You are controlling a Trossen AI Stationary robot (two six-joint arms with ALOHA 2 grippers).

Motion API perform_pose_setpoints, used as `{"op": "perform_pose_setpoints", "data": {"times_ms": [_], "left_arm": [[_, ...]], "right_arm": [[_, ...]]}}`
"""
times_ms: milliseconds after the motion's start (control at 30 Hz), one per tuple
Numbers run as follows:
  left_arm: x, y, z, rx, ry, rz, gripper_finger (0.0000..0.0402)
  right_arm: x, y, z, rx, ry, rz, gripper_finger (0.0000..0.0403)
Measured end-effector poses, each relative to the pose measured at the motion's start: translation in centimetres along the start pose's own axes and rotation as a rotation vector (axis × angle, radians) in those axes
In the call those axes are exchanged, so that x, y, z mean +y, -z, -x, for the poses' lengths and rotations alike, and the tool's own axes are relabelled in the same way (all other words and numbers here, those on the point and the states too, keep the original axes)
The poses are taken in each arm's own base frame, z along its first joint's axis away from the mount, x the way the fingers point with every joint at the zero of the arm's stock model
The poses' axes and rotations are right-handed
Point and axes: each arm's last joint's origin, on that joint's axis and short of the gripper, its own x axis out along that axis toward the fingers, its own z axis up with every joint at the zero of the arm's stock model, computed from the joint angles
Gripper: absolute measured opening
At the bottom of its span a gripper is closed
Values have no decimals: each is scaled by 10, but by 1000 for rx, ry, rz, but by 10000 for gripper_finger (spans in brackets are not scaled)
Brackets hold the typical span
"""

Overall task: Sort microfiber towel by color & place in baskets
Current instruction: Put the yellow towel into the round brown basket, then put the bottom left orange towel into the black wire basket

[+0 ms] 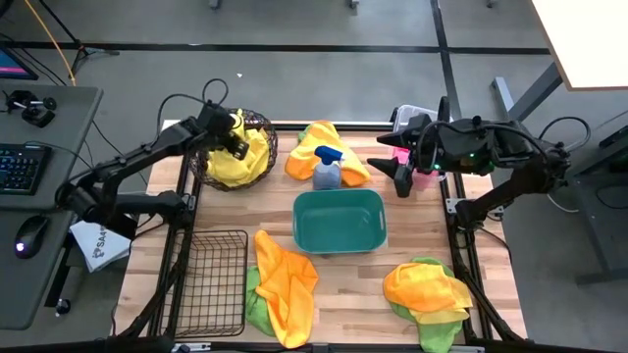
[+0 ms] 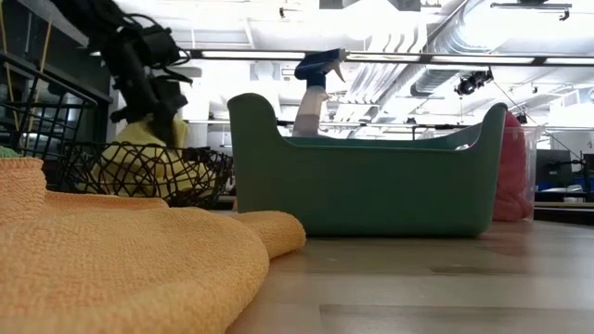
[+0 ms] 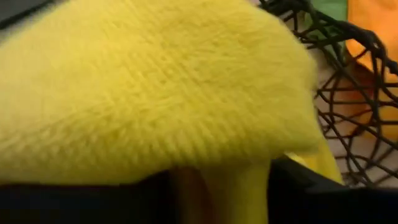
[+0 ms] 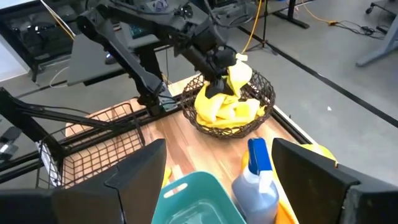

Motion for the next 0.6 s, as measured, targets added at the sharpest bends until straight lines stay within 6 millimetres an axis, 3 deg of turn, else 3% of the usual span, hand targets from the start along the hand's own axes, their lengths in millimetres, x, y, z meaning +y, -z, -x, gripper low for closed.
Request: {"op": "perform_pose_setpoints", "data": {"times_ms": [200, 367, 600], "left_arm": [[1, -27, 31, 98, -9, -15, 247], [1, -54, 66, 111, 9, 37, 273], [-18, -77, 104, 70, 389, 156, 273]], "right_arm": [[-1, 2, 0, 16, 6, 9, 288], [-1, 4, 0, 36, 14, 21, 288], [-4, 10, 0, 94, 30, 43, 288]]}}
